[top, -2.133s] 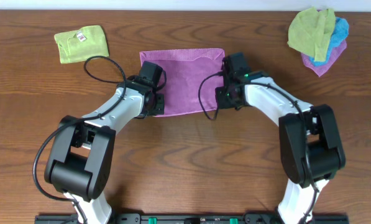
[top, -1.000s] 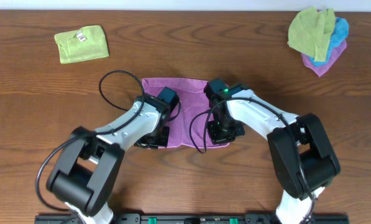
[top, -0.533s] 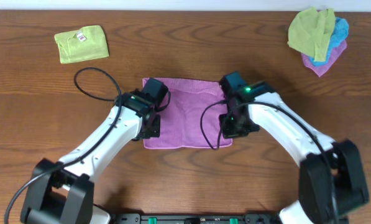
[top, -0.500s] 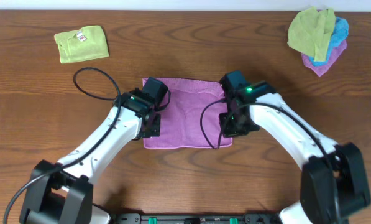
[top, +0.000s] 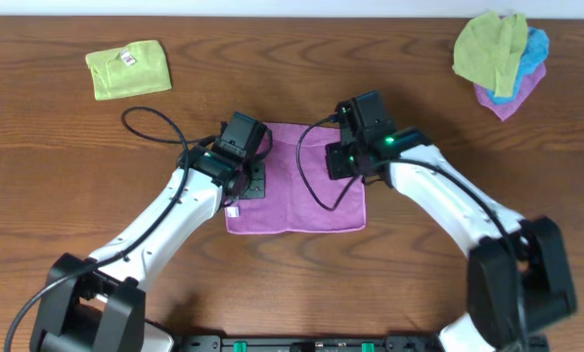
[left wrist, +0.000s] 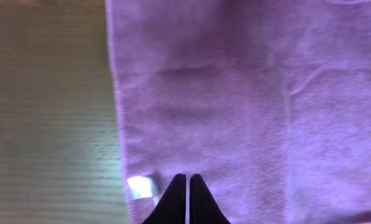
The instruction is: Fold the cloth
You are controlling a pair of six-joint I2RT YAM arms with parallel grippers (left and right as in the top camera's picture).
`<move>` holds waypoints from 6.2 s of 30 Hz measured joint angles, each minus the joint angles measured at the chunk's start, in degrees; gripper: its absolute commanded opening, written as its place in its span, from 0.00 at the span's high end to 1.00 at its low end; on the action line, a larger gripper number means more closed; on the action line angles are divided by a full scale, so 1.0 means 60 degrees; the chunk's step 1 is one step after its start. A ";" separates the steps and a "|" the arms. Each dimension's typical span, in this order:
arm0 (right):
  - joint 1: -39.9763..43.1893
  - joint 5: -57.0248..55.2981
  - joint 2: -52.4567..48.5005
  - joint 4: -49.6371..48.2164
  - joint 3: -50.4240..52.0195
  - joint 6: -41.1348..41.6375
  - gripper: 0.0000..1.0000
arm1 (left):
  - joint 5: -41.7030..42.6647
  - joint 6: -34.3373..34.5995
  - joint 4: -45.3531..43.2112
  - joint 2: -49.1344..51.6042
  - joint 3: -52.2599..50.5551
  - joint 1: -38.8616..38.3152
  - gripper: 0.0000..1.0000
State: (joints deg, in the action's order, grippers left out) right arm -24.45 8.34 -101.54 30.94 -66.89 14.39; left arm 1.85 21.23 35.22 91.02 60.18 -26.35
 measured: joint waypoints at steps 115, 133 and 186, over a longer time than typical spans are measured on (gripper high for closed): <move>0.1606 -0.0725 -0.3544 -0.6532 -0.1027 0.0007 0.98 | 0.0495 0.0251 -0.2186 0.1107 -0.1763 -0.0273 0.94; 0.2036 -0.0397 -0.3639 -0.6870 -0.1577 0.0321 0.98 | 0.0437 0.0251 -0.1912 0.1118 -0.1698 -0.0455 0.94; 0.0197 0.0270 0.0729 0.3869 -0.1330 -0.1796 0.98 | 0.1534 -0.0521 -0.6200 0.3016 0.0026 0.1563 0.95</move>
State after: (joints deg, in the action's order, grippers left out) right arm -23.27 9.96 -97.17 54.15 -74.87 3.62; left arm 11.05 18.11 -1.98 109.12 60.34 -16.97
